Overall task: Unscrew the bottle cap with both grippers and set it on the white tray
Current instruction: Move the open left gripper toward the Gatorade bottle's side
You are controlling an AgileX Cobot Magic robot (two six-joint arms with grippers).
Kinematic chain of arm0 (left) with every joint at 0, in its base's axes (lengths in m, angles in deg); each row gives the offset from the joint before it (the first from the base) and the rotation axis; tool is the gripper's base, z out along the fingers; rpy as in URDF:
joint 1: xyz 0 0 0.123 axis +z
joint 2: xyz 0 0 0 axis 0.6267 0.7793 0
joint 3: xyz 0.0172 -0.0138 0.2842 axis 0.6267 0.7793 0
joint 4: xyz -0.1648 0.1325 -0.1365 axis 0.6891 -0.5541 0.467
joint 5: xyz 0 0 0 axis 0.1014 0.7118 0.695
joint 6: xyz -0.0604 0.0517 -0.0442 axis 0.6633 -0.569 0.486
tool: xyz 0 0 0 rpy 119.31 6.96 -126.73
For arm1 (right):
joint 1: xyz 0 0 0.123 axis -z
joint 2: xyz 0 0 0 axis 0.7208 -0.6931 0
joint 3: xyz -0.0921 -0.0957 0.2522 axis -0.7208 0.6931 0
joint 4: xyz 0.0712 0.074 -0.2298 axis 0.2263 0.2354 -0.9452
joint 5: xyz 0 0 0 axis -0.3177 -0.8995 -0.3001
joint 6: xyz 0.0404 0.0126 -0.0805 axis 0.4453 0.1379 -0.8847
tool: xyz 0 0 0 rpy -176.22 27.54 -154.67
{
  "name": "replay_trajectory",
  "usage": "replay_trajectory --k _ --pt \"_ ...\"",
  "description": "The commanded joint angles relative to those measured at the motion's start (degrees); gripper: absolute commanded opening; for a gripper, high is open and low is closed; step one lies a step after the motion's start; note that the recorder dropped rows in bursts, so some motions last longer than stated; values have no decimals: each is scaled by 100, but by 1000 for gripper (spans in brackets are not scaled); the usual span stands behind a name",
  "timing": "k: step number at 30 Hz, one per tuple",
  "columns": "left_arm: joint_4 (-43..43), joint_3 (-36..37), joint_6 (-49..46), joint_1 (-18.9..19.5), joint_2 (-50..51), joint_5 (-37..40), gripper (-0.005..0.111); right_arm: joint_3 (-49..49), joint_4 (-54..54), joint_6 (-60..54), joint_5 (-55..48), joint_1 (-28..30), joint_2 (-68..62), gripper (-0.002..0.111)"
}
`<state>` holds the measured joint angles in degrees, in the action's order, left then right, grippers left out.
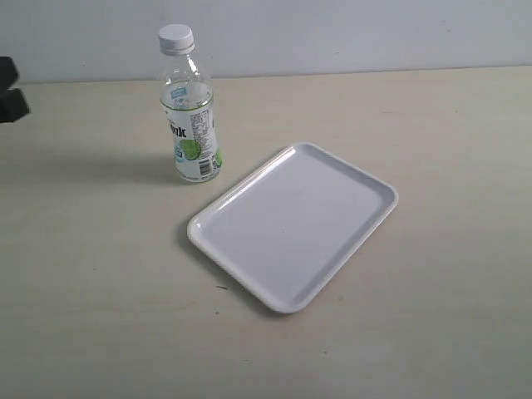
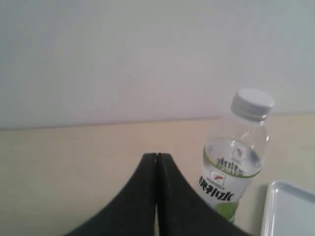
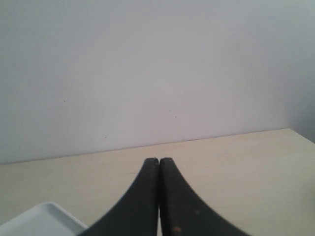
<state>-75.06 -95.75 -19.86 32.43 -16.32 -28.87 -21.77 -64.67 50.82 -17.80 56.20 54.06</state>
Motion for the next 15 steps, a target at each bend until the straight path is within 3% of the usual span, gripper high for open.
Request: replay_trajectory --k 1,6,9,15 --pt "-1608 -907 346 6 1588 -154 0 27 10 -46 21 -13 38 0" --pt "-3824 -1895 1344 125 3057 -514 0 27 10 -46 21 -13 38 0" --pt "-4861 -2196 1470 319 3735 -1487 0 27 10 -46 21 -13 38 0" --pt "-4974 -2459 1216 782 4793 -3485 0 27 10 -46 21 -13 38 0"
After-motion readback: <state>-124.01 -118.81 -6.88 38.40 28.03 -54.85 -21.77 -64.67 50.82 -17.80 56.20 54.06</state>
